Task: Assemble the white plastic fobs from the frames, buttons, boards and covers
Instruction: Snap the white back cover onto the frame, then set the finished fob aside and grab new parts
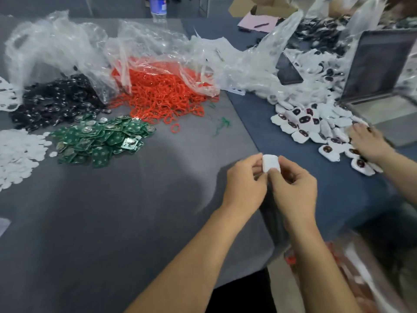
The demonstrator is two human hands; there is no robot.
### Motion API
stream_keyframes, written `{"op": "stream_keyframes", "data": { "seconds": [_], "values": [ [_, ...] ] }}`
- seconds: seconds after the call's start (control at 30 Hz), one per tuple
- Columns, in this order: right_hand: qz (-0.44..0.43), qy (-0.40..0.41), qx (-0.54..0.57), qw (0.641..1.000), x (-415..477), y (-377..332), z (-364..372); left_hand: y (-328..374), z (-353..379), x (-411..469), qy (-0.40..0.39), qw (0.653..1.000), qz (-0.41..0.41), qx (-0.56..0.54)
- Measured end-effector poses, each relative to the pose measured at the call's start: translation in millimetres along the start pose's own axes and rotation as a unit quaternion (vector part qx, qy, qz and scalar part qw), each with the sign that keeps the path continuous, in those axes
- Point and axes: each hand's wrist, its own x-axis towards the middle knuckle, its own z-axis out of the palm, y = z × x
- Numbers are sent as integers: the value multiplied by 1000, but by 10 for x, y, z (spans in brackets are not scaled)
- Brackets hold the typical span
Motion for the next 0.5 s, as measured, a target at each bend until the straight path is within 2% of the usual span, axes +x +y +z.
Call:
{"op": "stream_keyframes", "data": {
  "seconds": [0.13, 0.23, 0.33, 0.5],
  "values": [
    [-31, 50, -120, 991, 257, 119, -225, 81, 410, 141, -43, 993, 48, 98],
    [-34, 42, -175, 983, 383, 250, -289, 12, 576, 203, -111, 973, 59, 195],
    [-52, 20, -215, 975, 445, 386, -275, -63, 618, 207, -121, 970, 47, 204],
    [-53, 32, -193, 979, 354, 360, -252, -73, 512, 143, -125, 965, 88, 211]
  ]
}}
